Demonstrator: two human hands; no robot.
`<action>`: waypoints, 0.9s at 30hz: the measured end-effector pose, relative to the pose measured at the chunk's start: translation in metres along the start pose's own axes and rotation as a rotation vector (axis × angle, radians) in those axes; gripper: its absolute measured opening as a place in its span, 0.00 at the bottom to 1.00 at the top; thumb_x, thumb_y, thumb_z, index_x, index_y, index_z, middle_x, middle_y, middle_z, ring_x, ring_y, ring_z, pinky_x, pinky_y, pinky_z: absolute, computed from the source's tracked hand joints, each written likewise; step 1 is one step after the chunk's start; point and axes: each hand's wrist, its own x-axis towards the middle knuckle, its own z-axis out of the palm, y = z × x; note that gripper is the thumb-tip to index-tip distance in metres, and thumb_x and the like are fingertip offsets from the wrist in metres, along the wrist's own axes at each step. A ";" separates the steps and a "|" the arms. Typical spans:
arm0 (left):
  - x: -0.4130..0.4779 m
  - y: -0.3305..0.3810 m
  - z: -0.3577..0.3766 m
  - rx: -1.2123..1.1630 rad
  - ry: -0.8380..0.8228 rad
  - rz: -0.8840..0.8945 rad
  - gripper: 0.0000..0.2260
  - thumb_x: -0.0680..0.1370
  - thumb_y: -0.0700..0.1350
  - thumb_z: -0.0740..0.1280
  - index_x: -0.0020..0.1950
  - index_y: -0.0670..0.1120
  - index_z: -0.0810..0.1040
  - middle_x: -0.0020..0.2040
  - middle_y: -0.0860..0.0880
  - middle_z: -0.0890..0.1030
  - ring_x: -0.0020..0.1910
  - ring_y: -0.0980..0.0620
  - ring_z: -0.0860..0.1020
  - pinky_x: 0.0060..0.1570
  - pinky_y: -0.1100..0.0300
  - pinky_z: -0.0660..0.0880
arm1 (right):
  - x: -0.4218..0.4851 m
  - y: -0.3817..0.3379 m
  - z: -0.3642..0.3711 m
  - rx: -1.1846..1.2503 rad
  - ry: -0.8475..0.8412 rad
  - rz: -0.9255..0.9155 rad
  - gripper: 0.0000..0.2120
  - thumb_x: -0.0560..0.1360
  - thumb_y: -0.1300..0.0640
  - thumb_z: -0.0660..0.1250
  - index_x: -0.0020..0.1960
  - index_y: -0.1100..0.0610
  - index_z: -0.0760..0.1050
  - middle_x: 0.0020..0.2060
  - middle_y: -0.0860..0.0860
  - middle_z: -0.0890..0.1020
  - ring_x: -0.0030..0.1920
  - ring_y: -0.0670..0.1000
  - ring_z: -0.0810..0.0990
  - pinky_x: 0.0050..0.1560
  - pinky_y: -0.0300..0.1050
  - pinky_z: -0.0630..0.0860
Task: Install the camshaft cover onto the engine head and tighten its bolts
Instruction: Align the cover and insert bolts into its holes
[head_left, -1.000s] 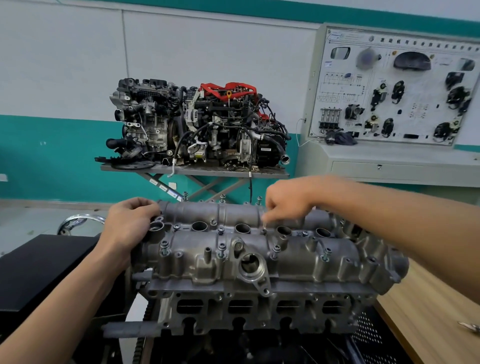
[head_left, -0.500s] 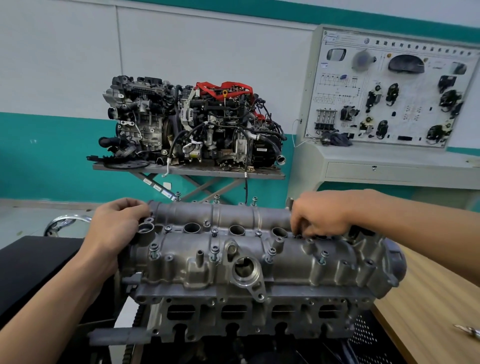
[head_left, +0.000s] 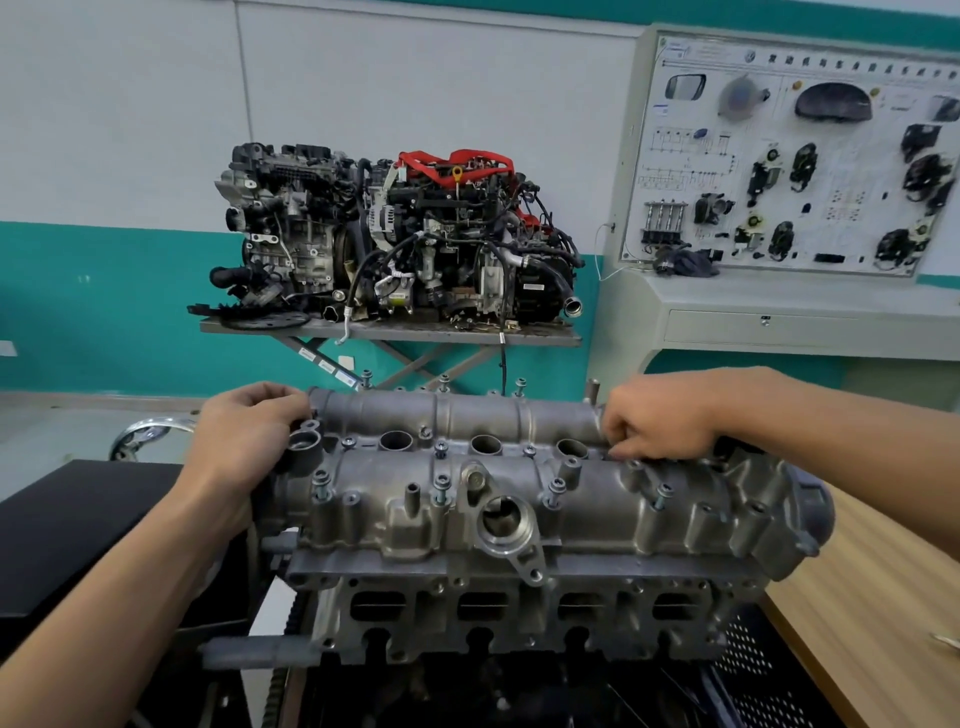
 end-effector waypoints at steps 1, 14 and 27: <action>-0.002 0.001 0.000 0.006 0.000 -0.001 0.10 0.75 0.37 0.68 0.35 0.46 0.80 0.33 0.45 0.79 0.28 0.48 0.76 0.35 0.55 0.76 | 0.000 0.000 0.001 -0.011 -0.008 0.012 0.17 0.82 0.48 0.62 0.39 0.56 0.77 0.30 0.46 0.74 0.29 0.43 0.69 0.35 0.42 0.66; 0.001 0.005 0.001 0.233 0.124 0.117 0.07 0.74 0.38 0.69 0.37 0.45 0.80 0.32 0.46 0.83 0.30 0.48 0.80 0.31 0.59 0.76 | -0.011 0.012 0.009 0.197 0.114 -0.062 0.09 0.78 0.54 0.69 0.57 0.52 0.82 0.35 0.38 0.76 0.33 0.33 0.73 0.33 0.25 0.65; -0.079 0.076 0.133 0.610 -0.271 0.728 0.05 0.76 0.39 0.68 0.44 0.47 0.81 0.36 0.50 0.82 0.31 0.55 0.76 0.31 0.62 0.71 | -0.048 0.014 -0.004 0.188 0.338 -0.029 0.16 0.82 0.47 0.61 0.53 0.56 0.83 0.38 0.48 0.82 0.36 0.47 0.78 0.40 0.39 0.73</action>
